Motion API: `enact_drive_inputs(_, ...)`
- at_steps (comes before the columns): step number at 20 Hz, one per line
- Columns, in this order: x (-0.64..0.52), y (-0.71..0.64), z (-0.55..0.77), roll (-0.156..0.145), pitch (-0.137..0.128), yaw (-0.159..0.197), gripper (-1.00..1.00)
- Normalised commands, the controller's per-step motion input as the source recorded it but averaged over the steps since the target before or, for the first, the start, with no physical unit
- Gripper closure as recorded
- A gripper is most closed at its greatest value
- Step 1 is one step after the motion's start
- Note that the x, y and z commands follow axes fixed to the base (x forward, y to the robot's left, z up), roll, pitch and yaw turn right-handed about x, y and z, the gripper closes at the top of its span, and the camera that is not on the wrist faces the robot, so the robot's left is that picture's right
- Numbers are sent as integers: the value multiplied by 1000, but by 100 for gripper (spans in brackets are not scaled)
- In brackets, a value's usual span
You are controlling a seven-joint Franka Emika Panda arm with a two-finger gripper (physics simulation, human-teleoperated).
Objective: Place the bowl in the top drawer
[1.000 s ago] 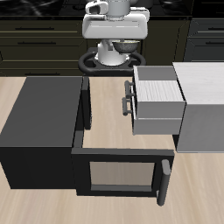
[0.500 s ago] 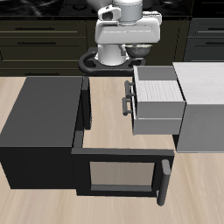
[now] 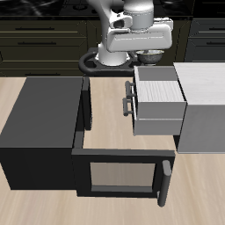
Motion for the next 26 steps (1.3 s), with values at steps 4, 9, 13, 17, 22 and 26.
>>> enact_drive_inputs(4,46,116,-118,23,15,11,100)
enact_drive_inputs(9,52,89,-140,17,34,-7,100)
enact_drive_inputs(13,57,-8,-201,4,33,7,100)
enact_drive_inputs(17,28,-42,-200,6,46,-9,100)
enact_drive_inputs(22,63,9,-340,16,69,-6,100)
enact_drive_inputs(26,14,18,-221,14,53,11,100)
